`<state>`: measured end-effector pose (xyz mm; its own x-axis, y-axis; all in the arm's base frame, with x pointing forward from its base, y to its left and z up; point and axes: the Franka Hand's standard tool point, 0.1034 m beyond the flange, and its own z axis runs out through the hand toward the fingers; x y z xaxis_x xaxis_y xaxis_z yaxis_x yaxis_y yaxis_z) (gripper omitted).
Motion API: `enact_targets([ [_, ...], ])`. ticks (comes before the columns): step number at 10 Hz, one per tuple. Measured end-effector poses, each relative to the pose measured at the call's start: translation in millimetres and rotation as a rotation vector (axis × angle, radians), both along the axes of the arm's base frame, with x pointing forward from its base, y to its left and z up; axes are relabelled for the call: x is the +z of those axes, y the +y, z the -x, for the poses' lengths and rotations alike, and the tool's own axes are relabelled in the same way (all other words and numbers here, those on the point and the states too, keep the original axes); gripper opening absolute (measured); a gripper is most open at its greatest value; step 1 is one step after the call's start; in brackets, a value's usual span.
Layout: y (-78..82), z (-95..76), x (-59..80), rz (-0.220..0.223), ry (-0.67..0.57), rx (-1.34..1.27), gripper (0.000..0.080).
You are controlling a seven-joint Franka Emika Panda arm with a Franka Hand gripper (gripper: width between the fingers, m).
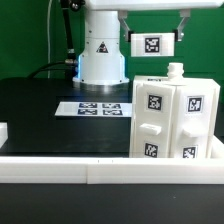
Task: Assemble cabinet
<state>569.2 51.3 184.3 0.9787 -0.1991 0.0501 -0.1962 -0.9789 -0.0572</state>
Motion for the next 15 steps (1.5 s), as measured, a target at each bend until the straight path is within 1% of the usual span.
enact_targets([
  [3, 12.4, -18.3, -3.5, 0.0, -0.009, 0.017, 0.056],
  [5, 20.5, -20.9, -11.1, 0.001, -0.005, 0.034, 0.056],
  [8, 24.1, -20.4, -21.3, 0.005, 0.009, 0.059, 0.056],
  [10, 26.4, -20.9, -21.3, 0.006, 0.006, 0.072, 0.056],
  [11, 25.3, -21.7, -21.5, 0.006, 0.0, 0.088, 0.056],
  [13, 22.6, -25.8, -21.3, 0.001, -0.051, 0.108, 0.056],
  [15, 22.9, -26.2, -21.1, 0.001, -0.051, 0.108, 0.056],
])
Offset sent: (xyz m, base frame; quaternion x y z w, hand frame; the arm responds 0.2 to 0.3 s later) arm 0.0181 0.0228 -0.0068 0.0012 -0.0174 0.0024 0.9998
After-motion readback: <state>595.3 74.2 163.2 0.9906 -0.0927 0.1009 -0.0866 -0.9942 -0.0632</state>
